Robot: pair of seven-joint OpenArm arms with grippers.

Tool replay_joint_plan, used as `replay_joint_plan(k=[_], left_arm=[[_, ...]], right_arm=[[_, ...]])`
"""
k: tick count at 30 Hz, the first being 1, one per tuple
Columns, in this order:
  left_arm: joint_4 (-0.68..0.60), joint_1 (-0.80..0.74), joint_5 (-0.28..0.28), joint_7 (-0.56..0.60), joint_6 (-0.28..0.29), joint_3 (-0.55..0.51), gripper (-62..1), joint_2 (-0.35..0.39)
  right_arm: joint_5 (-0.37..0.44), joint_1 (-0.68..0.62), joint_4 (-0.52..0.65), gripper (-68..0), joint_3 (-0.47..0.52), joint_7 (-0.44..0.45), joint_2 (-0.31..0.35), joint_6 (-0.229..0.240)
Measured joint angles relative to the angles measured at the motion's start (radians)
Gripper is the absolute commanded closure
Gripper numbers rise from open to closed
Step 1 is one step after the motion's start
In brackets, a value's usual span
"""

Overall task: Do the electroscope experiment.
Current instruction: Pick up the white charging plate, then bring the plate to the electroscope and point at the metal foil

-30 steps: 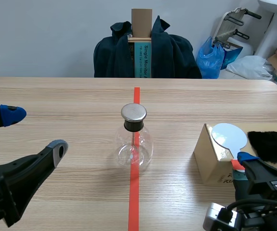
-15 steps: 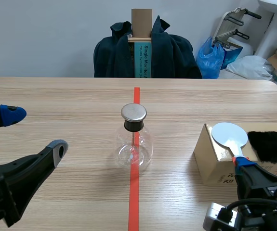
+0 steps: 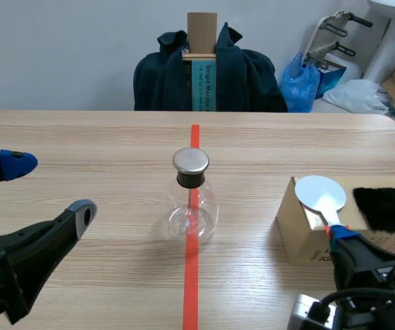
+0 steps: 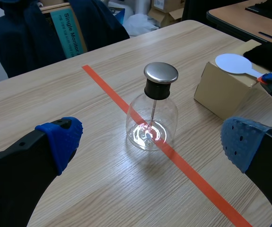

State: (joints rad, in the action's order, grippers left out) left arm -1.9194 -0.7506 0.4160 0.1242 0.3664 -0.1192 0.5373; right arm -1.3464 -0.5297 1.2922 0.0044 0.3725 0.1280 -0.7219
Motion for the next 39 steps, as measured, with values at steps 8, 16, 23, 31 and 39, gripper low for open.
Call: replay_joint_plan(k=[8, 16, 23, 31, 39], left_arm=[[0.000, 0.000, 0.000, 0.000, 0.000, 0.000, -62.3, 0.000], [0.000, 0.000, 0.000, 0.000, 0.000, 0.000, -62.3, 0.000], [0.000, 0.000, 0.000, 0.000, 0.000, 0.000, -62.3, 0.000], [0.000, 0.000, -0.024, 0.000, 0.000, 0.000, -53.5, 0.000], [0.000, 0.000, -0.056, -0.005, 0.000, 0.000, -20.4, 0.000]], right_arm=[[0.004, -0.056, 0.111, -0.8, 0.013, -0.003, 0.000, 0.000], [0.004, -0.119, 0.266, -0.9, 0.050, -0.003, 0.002, 0.000], [0.130, -0.130, 0.352, -0.8, 0.062, 0.040, 0.045, 0.000], [0.417, -0.127, 0.478, -0.8, 0.062, 0.083, 0.134, -0.001], [0.415, -0.011, 0.516, -0.8, 0.116, 0.124, 0.144, -0.003]])
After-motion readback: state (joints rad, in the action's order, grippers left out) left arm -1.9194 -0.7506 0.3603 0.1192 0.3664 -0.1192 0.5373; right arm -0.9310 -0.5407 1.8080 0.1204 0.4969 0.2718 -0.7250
